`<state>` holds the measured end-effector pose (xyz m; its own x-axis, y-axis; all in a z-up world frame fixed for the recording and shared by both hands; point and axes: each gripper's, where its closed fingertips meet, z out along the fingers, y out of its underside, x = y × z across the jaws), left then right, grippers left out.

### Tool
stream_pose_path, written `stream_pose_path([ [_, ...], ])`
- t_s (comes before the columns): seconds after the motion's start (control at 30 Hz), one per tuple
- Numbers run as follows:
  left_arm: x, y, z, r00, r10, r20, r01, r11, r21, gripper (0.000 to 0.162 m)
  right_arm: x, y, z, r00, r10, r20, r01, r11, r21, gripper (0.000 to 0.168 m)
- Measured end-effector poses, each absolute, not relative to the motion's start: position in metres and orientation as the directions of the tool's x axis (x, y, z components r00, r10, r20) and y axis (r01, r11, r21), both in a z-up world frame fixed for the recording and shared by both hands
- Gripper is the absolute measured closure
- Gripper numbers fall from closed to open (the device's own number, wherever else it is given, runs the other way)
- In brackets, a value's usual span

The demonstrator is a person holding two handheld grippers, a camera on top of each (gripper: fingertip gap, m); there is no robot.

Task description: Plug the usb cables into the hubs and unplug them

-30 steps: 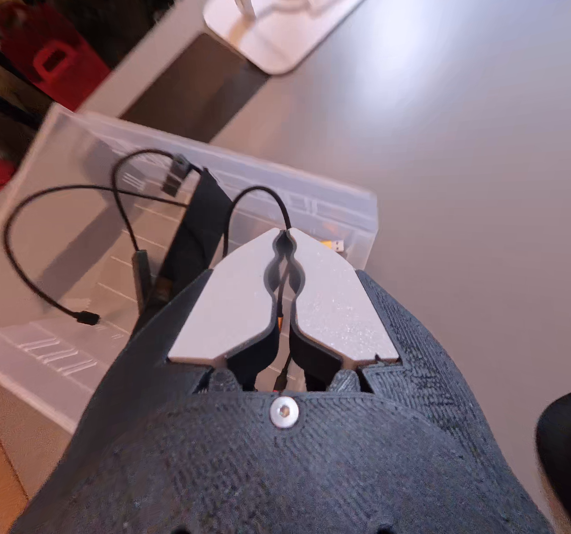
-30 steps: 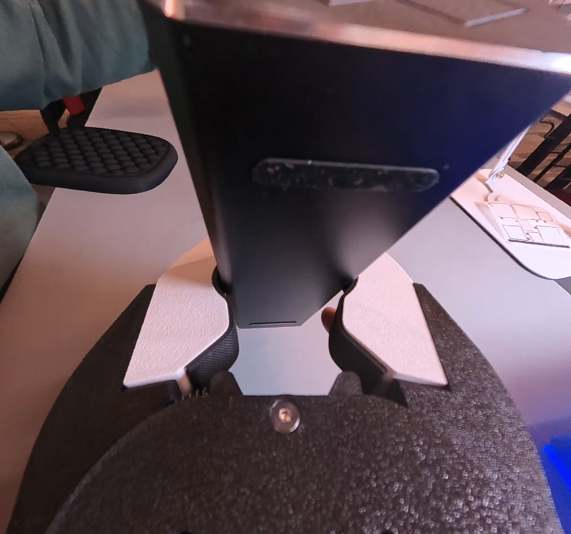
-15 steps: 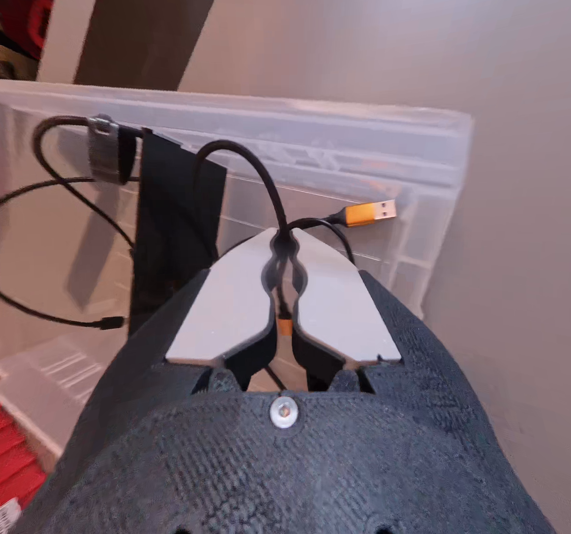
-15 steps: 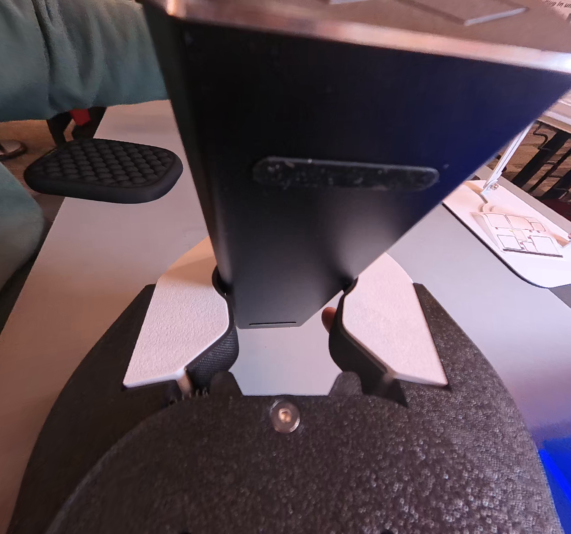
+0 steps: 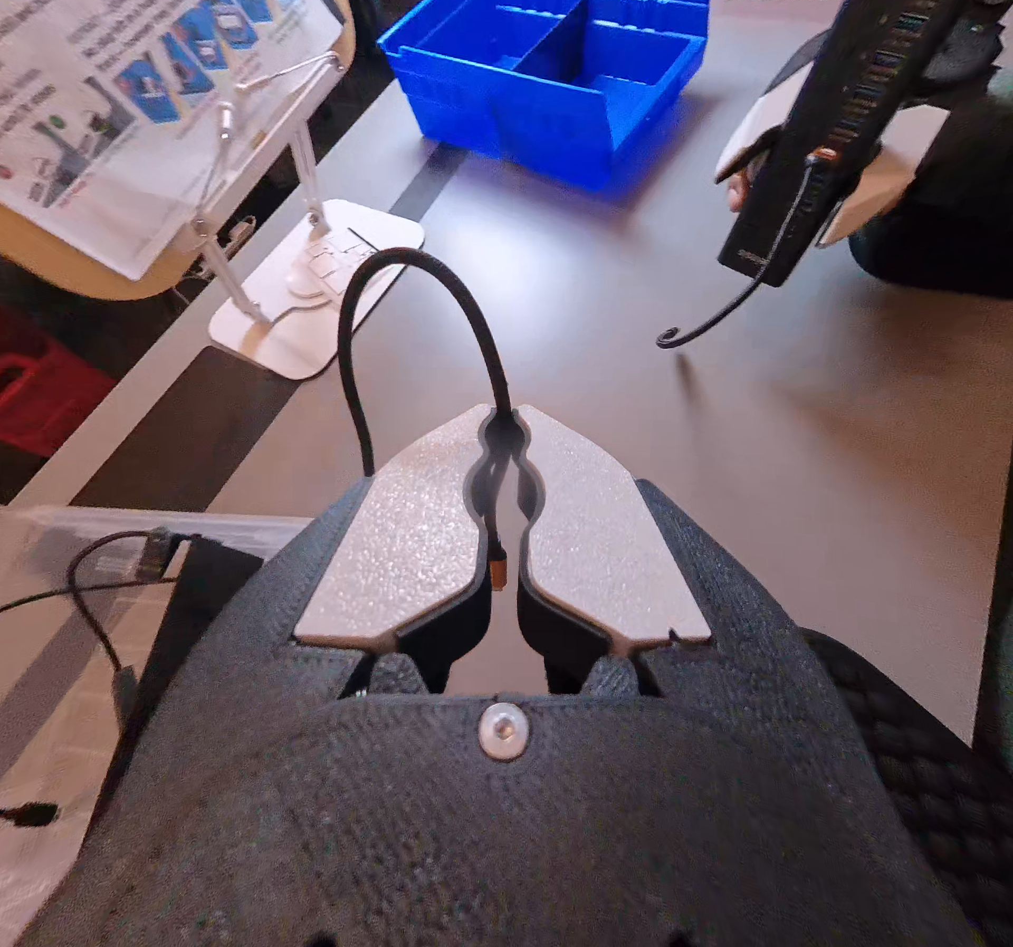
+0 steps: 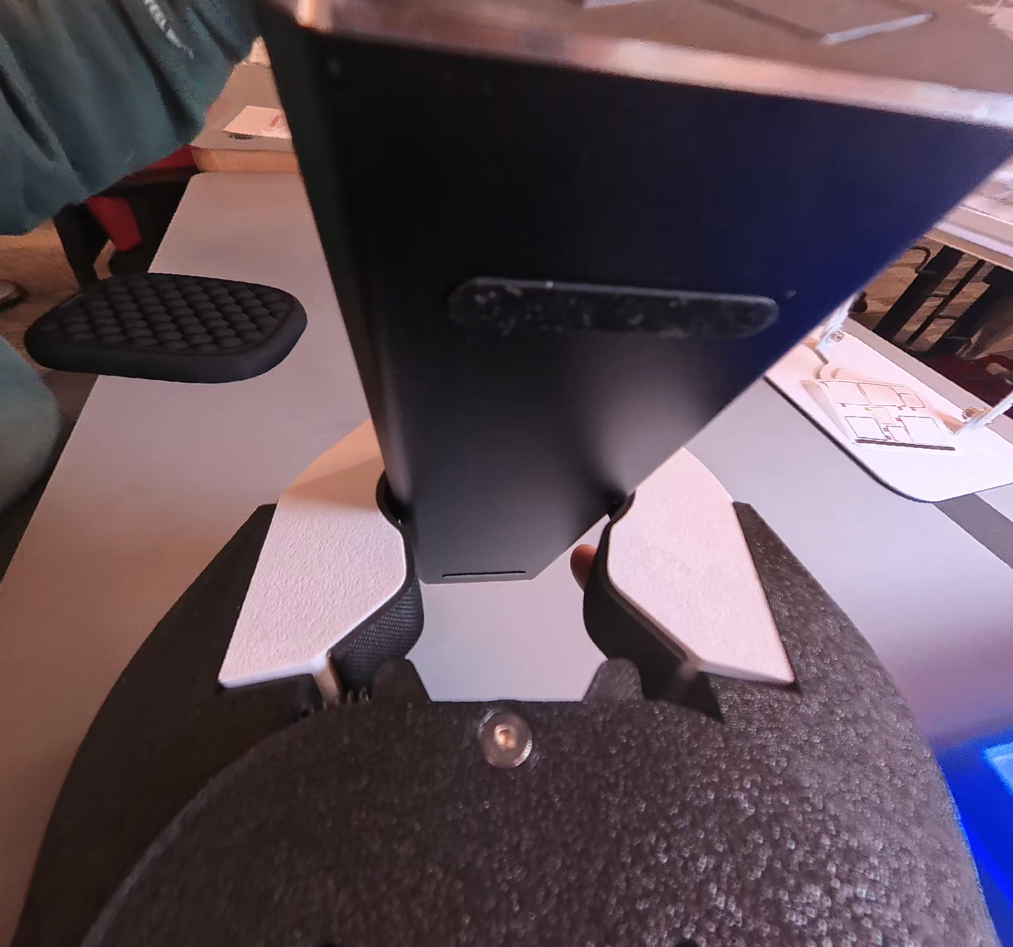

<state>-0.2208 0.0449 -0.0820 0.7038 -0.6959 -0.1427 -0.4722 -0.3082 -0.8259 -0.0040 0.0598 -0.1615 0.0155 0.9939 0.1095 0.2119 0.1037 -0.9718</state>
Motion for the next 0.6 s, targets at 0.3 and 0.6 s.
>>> stream_pose_path([
  [0.3,-0.132,0.026,-0.154,0.298,-0.903,-0.311,-0.74,-0.013,-0.673,0.158,0.014,0.089,-0.153,0.124,0.987,0.099,0.189,0.074,-0.979,0.095],
  [0.6,-0.163,-0.025,-0.232,-0.024,-0.959,-0.281,-0.922,0.13,-0.365,0.118,0.024,0.105,-0.156,0.17,0.983,0.073,0.184,0.041,-0.982,0.095],
])
